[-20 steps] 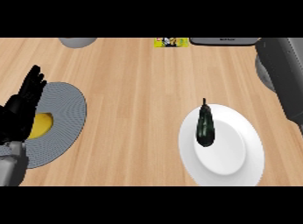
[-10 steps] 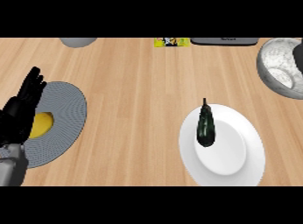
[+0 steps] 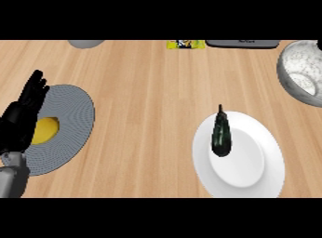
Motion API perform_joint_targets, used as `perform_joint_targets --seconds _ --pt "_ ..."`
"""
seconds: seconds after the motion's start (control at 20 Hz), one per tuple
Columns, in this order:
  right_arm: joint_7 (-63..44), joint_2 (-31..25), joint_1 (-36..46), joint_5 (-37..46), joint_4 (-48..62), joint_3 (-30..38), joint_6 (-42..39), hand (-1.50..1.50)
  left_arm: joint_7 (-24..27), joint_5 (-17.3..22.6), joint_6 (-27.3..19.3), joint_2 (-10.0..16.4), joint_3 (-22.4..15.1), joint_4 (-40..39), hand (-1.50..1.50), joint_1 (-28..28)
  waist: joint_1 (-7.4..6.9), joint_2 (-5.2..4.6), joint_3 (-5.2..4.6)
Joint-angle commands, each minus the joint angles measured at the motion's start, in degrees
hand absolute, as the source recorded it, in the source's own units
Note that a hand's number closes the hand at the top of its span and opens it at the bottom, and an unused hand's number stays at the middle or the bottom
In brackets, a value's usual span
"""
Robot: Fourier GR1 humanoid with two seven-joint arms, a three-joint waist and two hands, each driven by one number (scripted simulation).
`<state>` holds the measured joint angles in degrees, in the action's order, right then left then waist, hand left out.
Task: Pick the bell pepper from the plate and place it in the bowl
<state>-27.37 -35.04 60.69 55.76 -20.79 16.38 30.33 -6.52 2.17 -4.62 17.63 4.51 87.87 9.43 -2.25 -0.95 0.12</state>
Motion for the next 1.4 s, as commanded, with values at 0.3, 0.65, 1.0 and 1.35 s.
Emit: perform_joint_targets --seconds 0.3,0.65,1.0,1.35 --pt "3.39 -4.18 -4.91 -6.19 10.96 6.88 -8.52 -1.5 0.99 0.29 0.55 -0.66 0.31 -1.08 0.0 1.32 -0.74 -0.55 0.14" --pt "18.46 -2.76 -7.2 -17.34 5.29 16.72 -3.95 -1.5 -0.63 -1.16 -0.78 -0.92 0.11 -0.6 0.0 0.59 0.85 0.15 0.19" --pt "33.4 -2.45 -9.95 -33.63 -3.57 31.2 -1.12 -1.5 -1.11 -0.23 -0.48 -0.47 1.26 1.55 0.0 -1.97 2.6 1.1 0.15" --pt "33.44 -5.15 -21.43 -41.46 -9.21 34.07 -13.87 -1.5 -0.47 -1.76 -1.48 -1.71 1.5 -0.7 0.0 -1.42 3.53 1.33 -0.16"
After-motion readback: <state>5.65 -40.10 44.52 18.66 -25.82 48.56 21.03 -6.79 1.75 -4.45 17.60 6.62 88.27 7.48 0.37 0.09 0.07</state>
